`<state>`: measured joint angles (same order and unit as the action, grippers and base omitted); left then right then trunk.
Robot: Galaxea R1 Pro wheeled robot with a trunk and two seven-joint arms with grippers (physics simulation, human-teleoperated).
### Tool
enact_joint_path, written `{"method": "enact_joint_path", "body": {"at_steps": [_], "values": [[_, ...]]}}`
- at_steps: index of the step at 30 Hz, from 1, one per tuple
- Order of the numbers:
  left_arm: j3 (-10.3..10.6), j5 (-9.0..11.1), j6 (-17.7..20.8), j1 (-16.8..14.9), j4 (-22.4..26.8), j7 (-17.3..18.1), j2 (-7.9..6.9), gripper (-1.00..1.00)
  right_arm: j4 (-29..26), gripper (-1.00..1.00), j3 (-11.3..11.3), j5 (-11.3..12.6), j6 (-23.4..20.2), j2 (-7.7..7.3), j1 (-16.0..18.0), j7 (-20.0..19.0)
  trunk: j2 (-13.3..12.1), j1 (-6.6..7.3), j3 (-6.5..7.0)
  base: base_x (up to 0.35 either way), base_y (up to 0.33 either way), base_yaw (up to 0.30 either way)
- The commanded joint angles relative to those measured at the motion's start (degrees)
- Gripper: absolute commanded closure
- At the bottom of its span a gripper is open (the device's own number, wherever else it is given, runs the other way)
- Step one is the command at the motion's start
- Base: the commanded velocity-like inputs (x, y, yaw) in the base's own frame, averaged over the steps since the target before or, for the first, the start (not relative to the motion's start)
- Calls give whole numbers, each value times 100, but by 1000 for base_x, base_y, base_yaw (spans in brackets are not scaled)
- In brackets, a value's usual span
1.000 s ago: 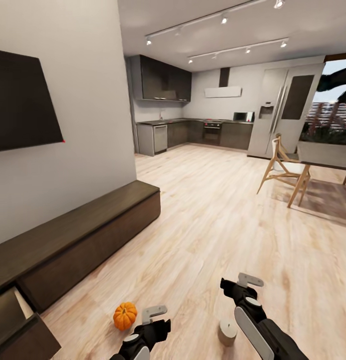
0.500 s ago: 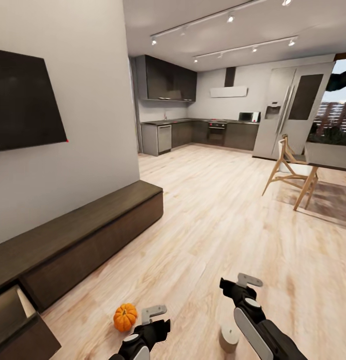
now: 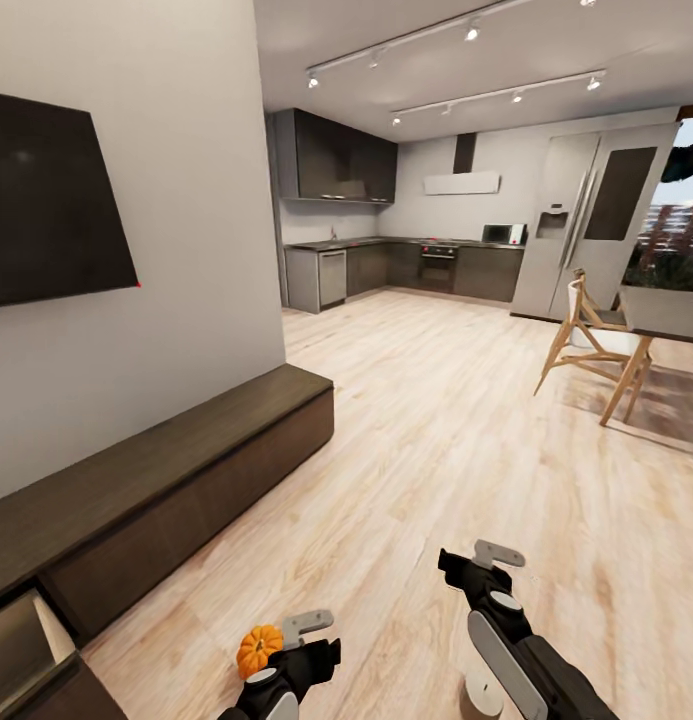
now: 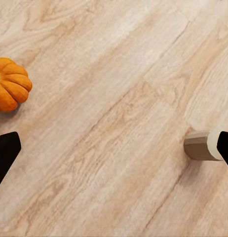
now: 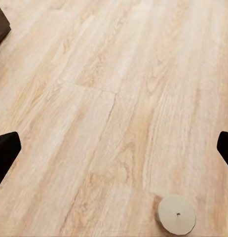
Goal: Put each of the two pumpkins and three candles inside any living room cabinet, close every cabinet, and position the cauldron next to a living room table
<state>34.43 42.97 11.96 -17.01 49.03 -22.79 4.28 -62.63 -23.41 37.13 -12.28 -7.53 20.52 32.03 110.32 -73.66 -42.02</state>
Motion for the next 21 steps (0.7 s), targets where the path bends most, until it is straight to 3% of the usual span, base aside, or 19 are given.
{"method": "enact_joint_path", "body": {"at_steps": [1, 4, 7, 9, 12, 15, 17, 19, 21], "values": [[14, 37, 10, -5, 10, -41, -4, -100, -159, -100, -11, 37, -70, -7, 7, 46, 3, 0, -6, 46, 28, 0], [-16, 45, 9, -4, 8, 74, -13, -100, -807, -100, 20, 80, -618, 1, 6, 123, 3, 0, -6, 20, 12, 0], [-59, 60, 9, -6, -19, 299, -21, -100, -1224, -100, 73, 117, -1237, 24, 5, 483, 3, 0, -6, 5, 3, 0], [-75, 58, 9, -6, -52, 378, -23, -100, -1321, -100, 229, 129, -1387, 28, 6, 730, 3, 0, -6, 2, 1, 0], [-100, 44, 9, -6, -86, 450, -36, -100, -1352, -100, 797, 187, -1547, 23, 12, 982, 3, 0, -6, 0, 0, 0], [-129, 70, 19, -10, -96, 610, -91, -100, -1351, -100, 1017, 321, -1987, 14, 19, 1033, 3, 0, -6, 0, 0, 0], [-408, 311, 57, -19, -155, 1175, -231, -100, -1360, -100, 1304, 408, -2371, 1, 21, 1046, 3, 0, -6, 0, 0, 0], [-729, 485, 113, -34, -409, 1733, -316, -100, -1358, -100, 1490, 434, -2476, 1, 22, 1044, 3, 0, -6, 0, 0, 0], [-1218, 588, 401, -214, -1107, 2605, -558, -100, -1352, -100, 1593, 448, -2534, 8, 22, 1038, 3, 0, -6, 0, 0, 0]]}}
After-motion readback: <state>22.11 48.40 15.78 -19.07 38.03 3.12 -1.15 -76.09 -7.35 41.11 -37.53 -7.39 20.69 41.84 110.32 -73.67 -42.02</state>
